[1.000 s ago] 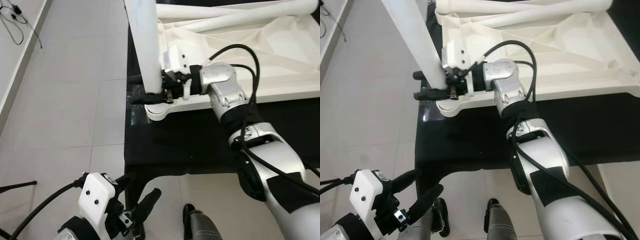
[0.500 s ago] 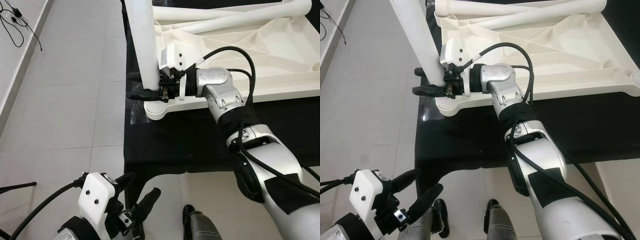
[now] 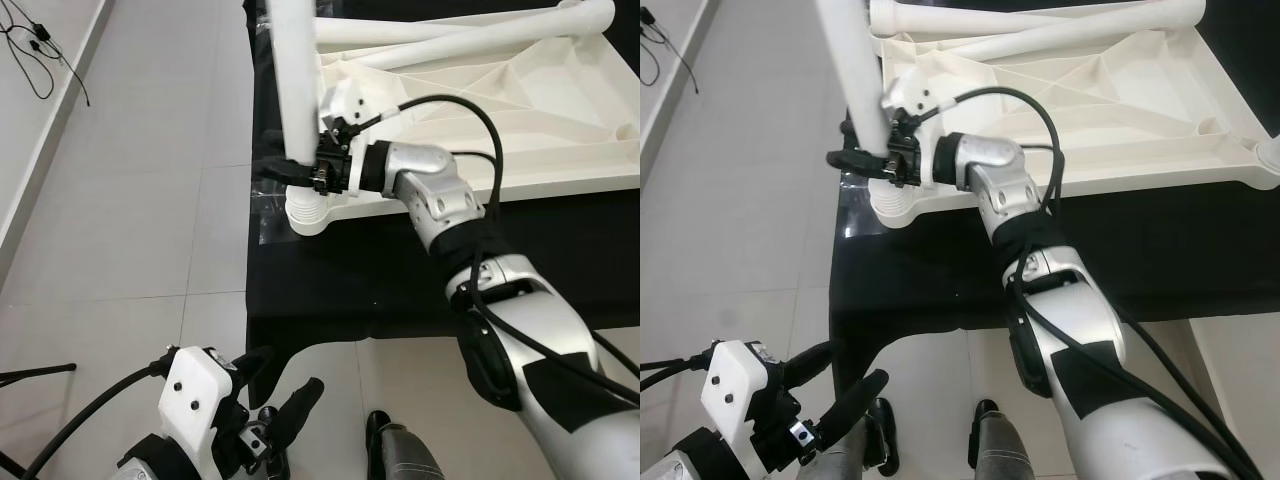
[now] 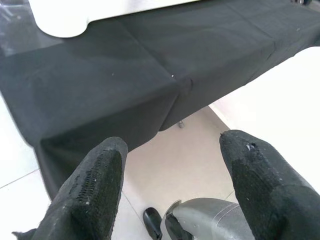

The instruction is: Building children table

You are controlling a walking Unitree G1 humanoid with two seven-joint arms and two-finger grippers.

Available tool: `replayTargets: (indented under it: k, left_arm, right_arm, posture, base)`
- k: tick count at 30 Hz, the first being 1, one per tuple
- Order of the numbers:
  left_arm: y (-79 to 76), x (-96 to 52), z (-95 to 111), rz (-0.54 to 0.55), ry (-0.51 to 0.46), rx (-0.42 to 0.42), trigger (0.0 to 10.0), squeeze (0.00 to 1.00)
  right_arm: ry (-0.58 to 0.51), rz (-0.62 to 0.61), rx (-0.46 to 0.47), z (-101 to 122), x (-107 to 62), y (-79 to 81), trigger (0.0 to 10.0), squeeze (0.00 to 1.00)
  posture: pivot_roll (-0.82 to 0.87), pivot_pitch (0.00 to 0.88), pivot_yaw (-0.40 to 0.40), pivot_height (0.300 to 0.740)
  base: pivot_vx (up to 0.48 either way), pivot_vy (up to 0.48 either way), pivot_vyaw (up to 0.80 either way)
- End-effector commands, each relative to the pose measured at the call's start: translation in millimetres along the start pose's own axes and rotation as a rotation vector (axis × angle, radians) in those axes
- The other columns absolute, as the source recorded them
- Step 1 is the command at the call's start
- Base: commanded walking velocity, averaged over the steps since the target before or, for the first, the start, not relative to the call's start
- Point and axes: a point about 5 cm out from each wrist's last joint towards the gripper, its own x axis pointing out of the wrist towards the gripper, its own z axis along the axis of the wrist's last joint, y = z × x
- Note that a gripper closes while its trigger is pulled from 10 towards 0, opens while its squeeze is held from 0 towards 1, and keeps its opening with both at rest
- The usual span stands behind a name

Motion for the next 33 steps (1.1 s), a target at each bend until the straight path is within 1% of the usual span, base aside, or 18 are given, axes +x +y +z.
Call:
replayTargets:
  k: [1,4,7,8,9,10,11,12,14,15,17,21,27,28,29,30,31,33]
  left_arm:
    - [-3.1,-2.1,-1,-0.012,0.010,-0.007,10.0,0.00]
    - [-3.0,-2.3,-1,-0.013,0.013,-0.007,10.0,0.00]
    - [-2.8,-2.6,-1,-0.013,0.014,-0.007,10.0,0.00]
    - [-2.4,-2.7,-1,-0.012,0.014,-0.007,10.0,0.00]
    - [-2.4,-2.7,-1,-0.012,0.014,-0.007,10.0,0.00]
    - [-2.1,-2.6,-1,-0.012,0.014,-0.007,10.0,0.00]
    - [-2.1,-2.6,-1,-0.012,0.014,-0.007,10.0,0.00]
    - [-1.8,-2.5,-1,-0.012,0.013,-0.007,10.0,0.00]
    - [-1.0,-2.1,-1,-0.010,0.012,-0.005,10.0,0.00]
    - [-1.0,-2.1,-1,-0.010,0.012,-0.005,10.0,0.00]
    - [-0.3,-1.5,-1,-0.008,0.011,-0.005,10.0,0.00]
    - [1.3,-0.3,-1,0.001,0.003,-0.008,10.0,0.00]
    - [3.6,0.6,0,0.016,-0.009,-0.008,10.0,0.00]
    - [14.1,0.7,6,0.078,-0.054,0.002,10.0,0.00]
    - [14.1,0.7,6,0.078,-0.054,0.002,10.0,0.00]
    - [27.4,-1.7,14,0.140,-0.086,0.050,10.0,0.00]
    - [27.4,-1.7,14,0.140,-0.086,0.050,10.0,0.00]
    - [43.3,-4.9,30,0.190,-0.144,0.089,10.0,0.00]
  right_arm:
    - [0.227,-0.047,0.188,-68,-17.8,10.6,10.0,0.00]
    - [0.182,-0.134,0.115,-70,-21.3,19.1,10.0,0.00]
    - [0.180,-0.161,0.089,-71,-21.7,23.5,10.0,0.00]
    - [0.191,-0.238,0.054,-74,-19.4,38.0,10.0,0.00]
    - [0.191,-0.238,0.054,-74,-19.4,38.0,10.0,0.00]
    - [0.207,-0.353,0.020,-76,-19.3,50.6,10.0,0.00]
    - [0.207,-0.353,0.020,-76,-19.3,50.6,10.0,0.00]
    - [0.232,-0.468,0.007,-78,-20.8,63.6,10.0,0.00]
    - [0.260,-0.551,0.085,-86,-13.5,95.2,10.0,0.00]
    - [0.260,-0.551,0.085,-86,-13.5,95.2,10.0,0.00]
    - [0.267,-0.563,0.138,-89,-3.9,110.5,10.0,0.00]
    - [0.279,-0.594,0.153,-92,3.5,112.7,10.0,0.00]
    - [0.289,-0.629,0.174,-95,3.0,112.8,10.0,0.00]
    - [0.302,-0.673,0.182,-98,-1.3,113.2,10.0,0.00]
    - [0.302,-0.673,0.182,-98,-1.3,113.2,10.0,0.00]
    - [0.315,-0.716,0.176,-99,-5.4,114.1,10.0,0.00]
    - [0.315,-0.716,0.176,-99,-5.4,114.1,10.0,0.00]
    - [0.335,-0.729,0.175,-102,-4.7,117.9,10.0,0.00]
  posture:
    - [0.10,0.410,0.027,0.740]
    - [0.09,0.407,0.026,0.740]
    - [0.09,0.408,0.023,0.740]
    - [0.08,0.411,0.022,0.740]
    - [0.08,0.411,0.022,0.740]
    - [0.08,0.413,0.019,0.740]
    - [0.08,0.413,0.019,0.740]
    - [0.08,0.413,0.019,0.740]
    - [0.08,0.411,0.023,0.740]
    - [0.08,0.411,0.023,0.740]
    - [0.08,0.407,0.021,0.740]
    - [0.08,0.393,0.012,0.740]
    - [0.08,0.384,0.008,0.740]
    - [0.08,0.368,0.009,0.740]
    - [0.08,0.368,0.009,0.740]
    - [0.09,0.361,0.008,0.740]
    - [0.09,0.361,0.008,0.740]
    - [0.10,0.338,0.011,0.740]
  base:
    - [0.000,0.000,0.00]
    - [0.000,0.000,0.00]
    - [0.000,0.000,0.00]
    - [0.000,0.000,0.00]
    - [0.000,0.000,0.00]
    - [0.000,0.000,0.00]
    - [0.000,0.000,0.00]
    - [0.000,0.000,0.00]
    - [0.000,0.000,0.00]
    - [0.000,0.000,0.00]
    - [0.000,0.000,0.00]
    - [0.000,0.000,0.00]
    - [0.000,0.000,0.00]
    - [0.000,0.000,0.00]
    - [0.000,0.000,0.00]
    - [0.000,0.000,0.00]
    - [0.000,0.000,0.00]
    - [0.000,0.000,0.00]
